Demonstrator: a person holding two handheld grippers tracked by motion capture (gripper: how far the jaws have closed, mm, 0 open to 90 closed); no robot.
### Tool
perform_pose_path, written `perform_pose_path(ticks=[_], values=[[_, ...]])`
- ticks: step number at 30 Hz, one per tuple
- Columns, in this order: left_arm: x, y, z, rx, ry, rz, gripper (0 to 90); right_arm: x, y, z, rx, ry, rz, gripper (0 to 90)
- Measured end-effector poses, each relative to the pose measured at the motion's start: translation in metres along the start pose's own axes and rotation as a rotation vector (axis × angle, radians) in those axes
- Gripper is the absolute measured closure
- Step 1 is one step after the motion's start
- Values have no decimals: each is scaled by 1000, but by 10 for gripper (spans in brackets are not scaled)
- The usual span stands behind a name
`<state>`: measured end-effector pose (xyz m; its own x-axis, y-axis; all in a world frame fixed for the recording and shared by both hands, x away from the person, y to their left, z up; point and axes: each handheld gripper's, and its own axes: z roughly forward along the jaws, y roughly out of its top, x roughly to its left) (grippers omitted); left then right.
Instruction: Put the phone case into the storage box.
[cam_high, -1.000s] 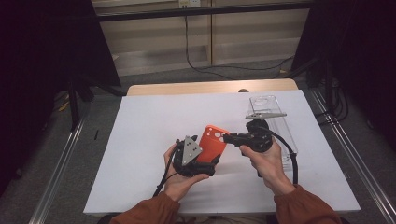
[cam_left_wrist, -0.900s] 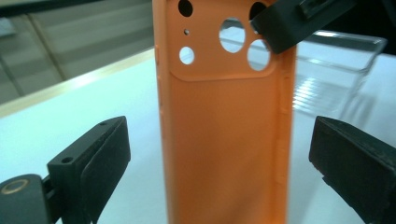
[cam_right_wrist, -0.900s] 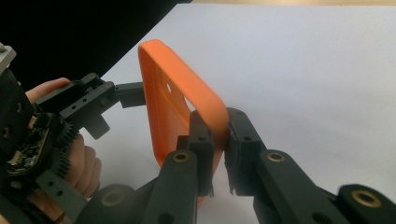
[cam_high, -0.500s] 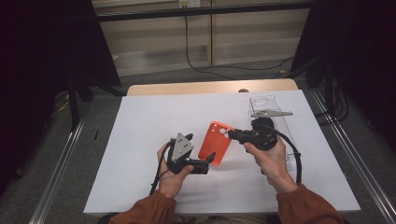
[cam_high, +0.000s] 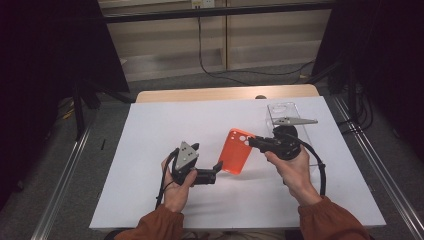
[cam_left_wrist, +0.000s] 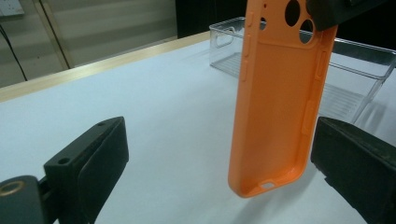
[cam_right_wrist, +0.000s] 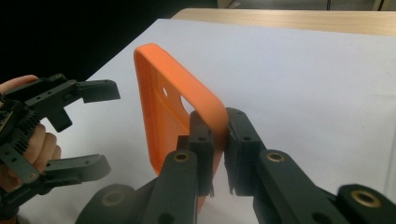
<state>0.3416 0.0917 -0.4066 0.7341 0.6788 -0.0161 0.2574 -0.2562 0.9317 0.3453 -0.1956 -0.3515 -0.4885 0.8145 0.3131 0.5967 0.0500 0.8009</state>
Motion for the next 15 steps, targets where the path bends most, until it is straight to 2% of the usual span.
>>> perform_pose_path(ticks=[5, 8, 10, 15], values=[[4, -2, -1, -15, 28, -12, 52, -6, 2, -5, -22, -19, -4, 816], [6, -4, -3, -40, 21, -28, 51, -8, 3, -8, -33, -23, -1, 816], [6, -4, -6, -52, 29, -25, 48, -10, 3, -10, -41, -30, -6, 816], [11, -8, -15, -89, 33, -49, 45, -13, 5, -14, -55, -36, -9, 817]])
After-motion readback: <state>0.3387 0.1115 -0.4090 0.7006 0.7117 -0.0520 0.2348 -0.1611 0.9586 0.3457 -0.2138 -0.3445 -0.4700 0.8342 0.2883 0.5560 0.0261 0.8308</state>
